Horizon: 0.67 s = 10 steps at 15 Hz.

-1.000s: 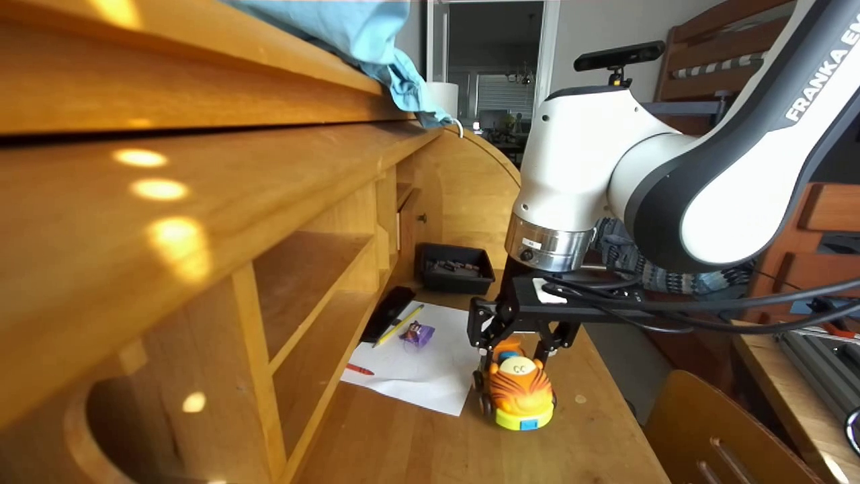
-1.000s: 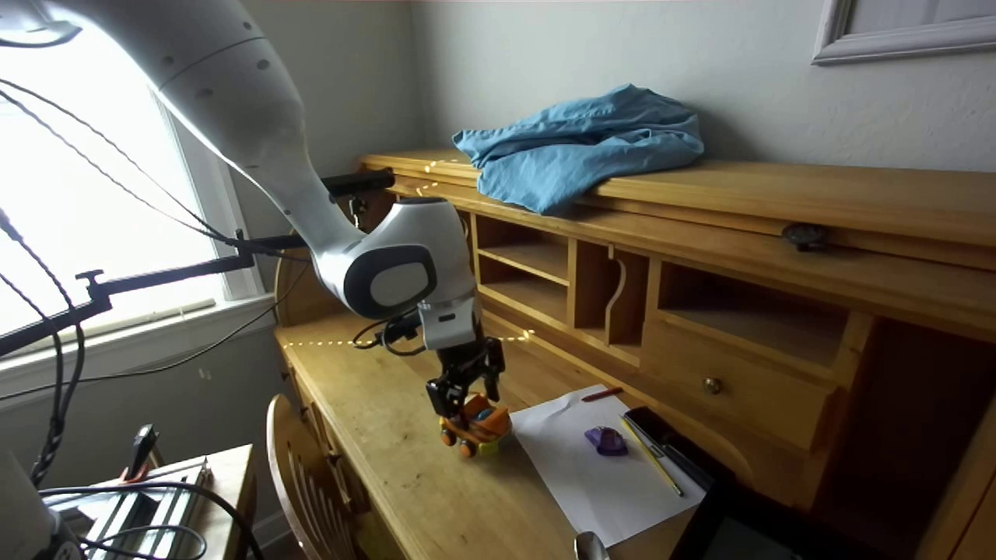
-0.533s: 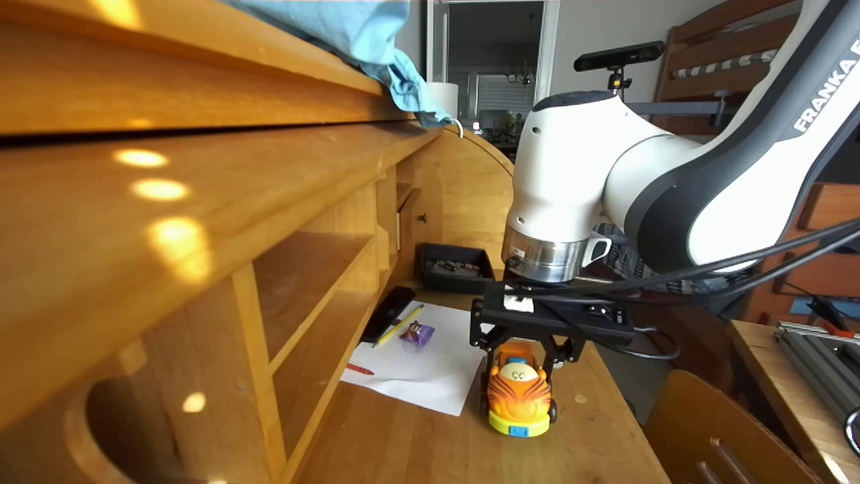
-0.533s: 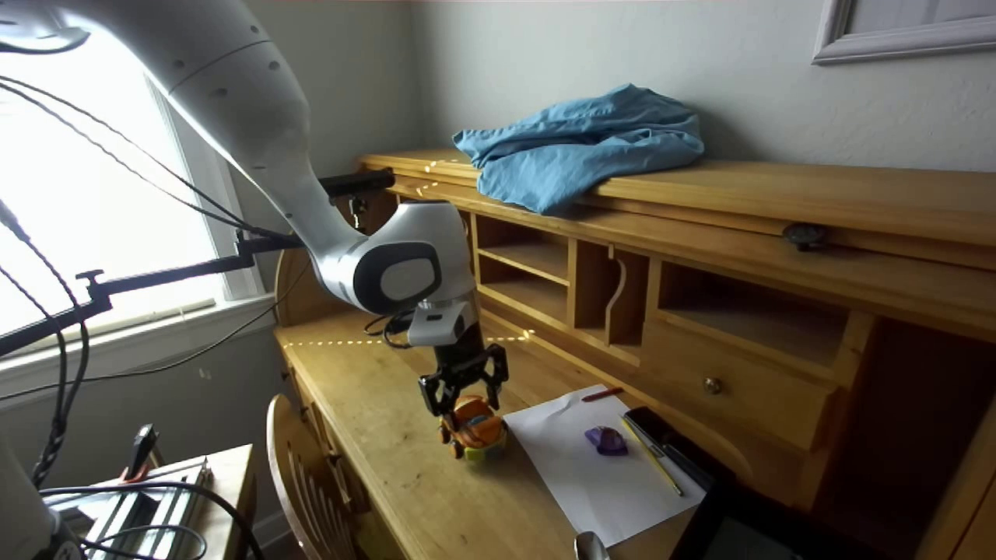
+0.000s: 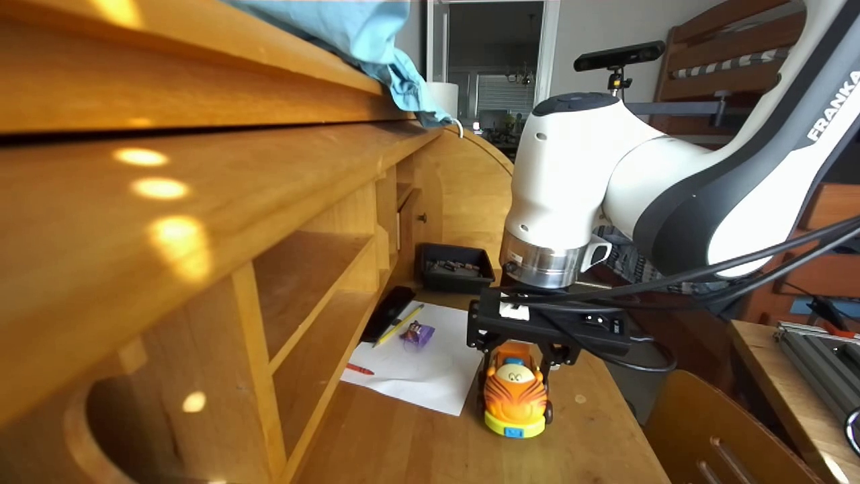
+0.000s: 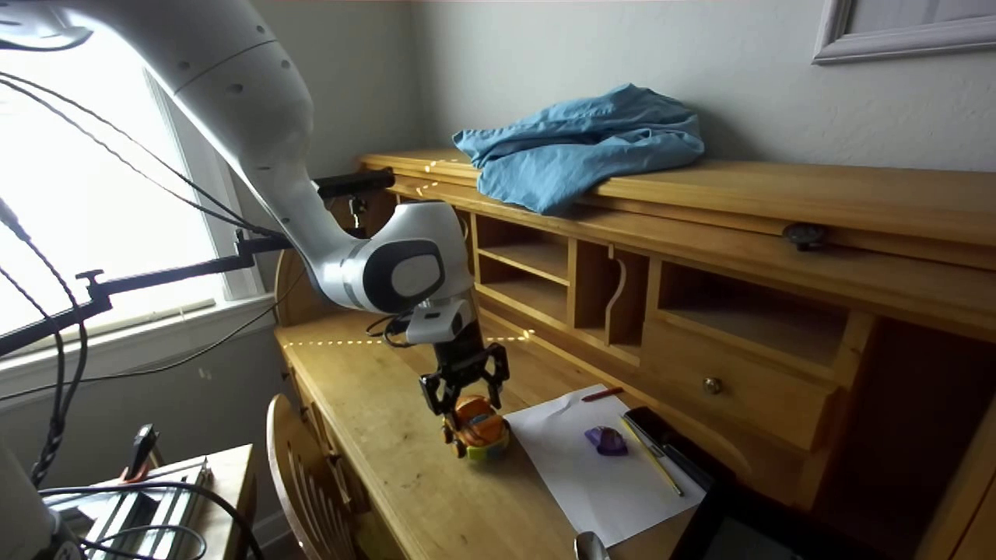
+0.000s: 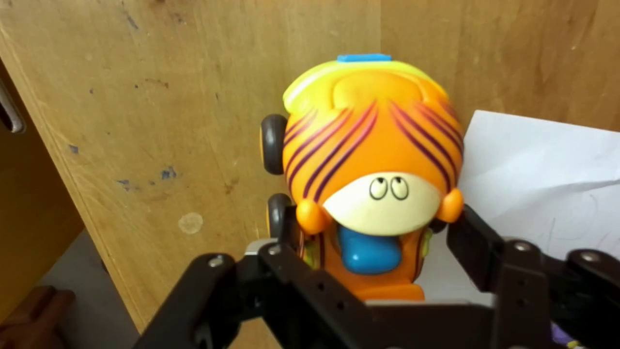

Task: Move the toy car on the desk

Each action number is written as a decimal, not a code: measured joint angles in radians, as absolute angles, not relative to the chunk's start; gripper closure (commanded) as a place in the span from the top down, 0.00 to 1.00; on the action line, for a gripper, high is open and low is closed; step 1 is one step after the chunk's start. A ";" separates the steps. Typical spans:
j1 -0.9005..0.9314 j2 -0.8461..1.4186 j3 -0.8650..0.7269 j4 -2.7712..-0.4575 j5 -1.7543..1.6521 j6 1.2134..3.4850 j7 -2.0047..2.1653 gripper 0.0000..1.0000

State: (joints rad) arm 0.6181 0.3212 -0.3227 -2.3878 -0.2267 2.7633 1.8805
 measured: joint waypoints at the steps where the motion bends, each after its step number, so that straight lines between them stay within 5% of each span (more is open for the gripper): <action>1: 0.606 0.321 -0.311 -2.387 -0.243 2.764 1.885 0.52; 10: 0.499 0.321 -0.213 -2.378 -0.291 2.767 1.885 0.52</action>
